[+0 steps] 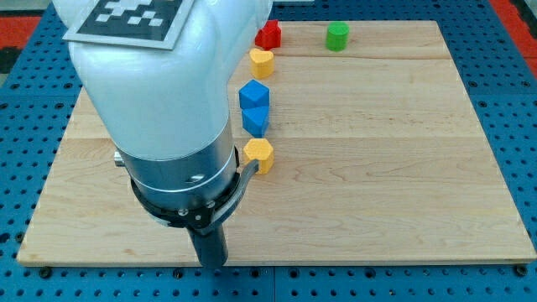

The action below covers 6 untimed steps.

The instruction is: Move your arm slightly towards left

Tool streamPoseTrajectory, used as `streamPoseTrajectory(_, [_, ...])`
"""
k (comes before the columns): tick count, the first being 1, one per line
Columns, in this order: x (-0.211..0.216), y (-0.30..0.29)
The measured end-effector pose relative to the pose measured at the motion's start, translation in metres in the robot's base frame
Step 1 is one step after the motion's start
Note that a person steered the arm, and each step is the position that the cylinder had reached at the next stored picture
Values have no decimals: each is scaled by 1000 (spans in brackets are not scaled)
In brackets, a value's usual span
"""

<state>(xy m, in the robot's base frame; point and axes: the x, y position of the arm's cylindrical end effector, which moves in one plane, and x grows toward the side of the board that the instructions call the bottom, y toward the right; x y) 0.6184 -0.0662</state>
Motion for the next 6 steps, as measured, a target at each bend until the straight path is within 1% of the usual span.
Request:
streamPoseTrajectory(3, [-6, -11])
streamPoseTrajectory(6, [-4, -14])
